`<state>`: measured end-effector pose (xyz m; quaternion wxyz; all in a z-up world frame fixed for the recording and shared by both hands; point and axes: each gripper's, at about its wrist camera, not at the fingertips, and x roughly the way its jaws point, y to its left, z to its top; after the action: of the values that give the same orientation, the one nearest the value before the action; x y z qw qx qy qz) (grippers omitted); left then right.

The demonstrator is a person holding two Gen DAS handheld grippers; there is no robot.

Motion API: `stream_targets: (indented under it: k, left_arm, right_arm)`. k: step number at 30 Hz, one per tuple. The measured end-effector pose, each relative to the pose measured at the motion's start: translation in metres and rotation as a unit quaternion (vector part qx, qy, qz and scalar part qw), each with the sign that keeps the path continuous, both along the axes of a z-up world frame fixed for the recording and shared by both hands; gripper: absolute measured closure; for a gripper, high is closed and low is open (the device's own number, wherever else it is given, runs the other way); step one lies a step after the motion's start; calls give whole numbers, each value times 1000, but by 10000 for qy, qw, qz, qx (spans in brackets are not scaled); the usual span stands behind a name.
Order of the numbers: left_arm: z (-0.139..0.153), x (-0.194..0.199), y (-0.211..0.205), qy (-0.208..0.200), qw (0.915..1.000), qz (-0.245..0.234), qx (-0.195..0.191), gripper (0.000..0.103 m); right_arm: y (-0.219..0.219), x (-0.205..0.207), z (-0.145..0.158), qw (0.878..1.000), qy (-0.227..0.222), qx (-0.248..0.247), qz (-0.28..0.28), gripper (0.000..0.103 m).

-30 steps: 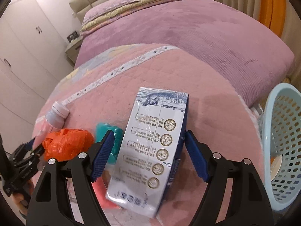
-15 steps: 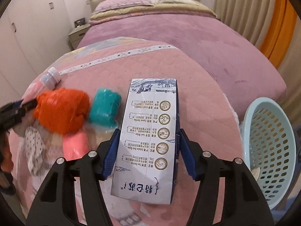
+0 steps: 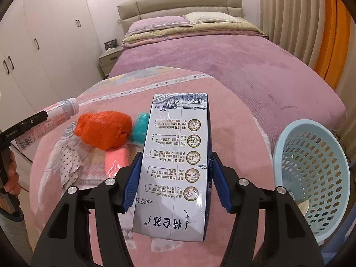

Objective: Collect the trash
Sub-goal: 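Carry the pink bottle and milk box over the basket and release both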

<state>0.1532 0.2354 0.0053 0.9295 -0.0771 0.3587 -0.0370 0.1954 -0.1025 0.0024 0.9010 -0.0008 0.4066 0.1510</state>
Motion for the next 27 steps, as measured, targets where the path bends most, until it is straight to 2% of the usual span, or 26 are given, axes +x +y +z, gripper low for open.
stream_targets:
  k: [3,5,7,9,10,12,14,21,24,26,27]
  left_arm:
    - [-3,-28,-9,-100,9998,64,-135,57]
    - [-6,-45,-15,-163,9997,181,-68,57]
    - [-10,-67,-21,-270,9976,610,176,57]
    - [-15,-86,-25,-420,9912,1131,543,57]
    - [-19,-95,-25,-450,9888,1295,588,57]
    - [-29,-106,-21,-351,9875,1489,379,57]
    - [-42,-114,-17,-247,9877,1541,112,57]
    - [-70,-121,-23,178,9908,1329,-159,58]
    - [-72,-122,-27,300,9917,1231,-235,52]
    - [-76,-120,-32,533,9911,1211,-124,46]
    - [-78,-119,-34,603,9908,1211,-99,45]
  right_arm:
    - [-5,-10,0,10000,-11,-31,67,47]
    - [-6,-15,-1,9999,-8,-38,111,47]
    - [-7,-23,-5,9998,-31,-105,173,47]
    - [-6,-28,-9,9996,-38,-193,189,47]
    - [-5,-31,-14,9994,-15,-252,216,47]
    - [-3,-33,-20,9992,44,-282,278,47]
    - [-1,-38,-28,9988,110,-339,332,47]
    - [-1,-44,-47,9976,348,-467,360,45]
    - [-5,-45,-48,9976,446,-398,352,43]
    - [-9,-47,-50,9976,531,-332,306,32]
    - [-10,-50,-51,9974,589,-274,322,30]
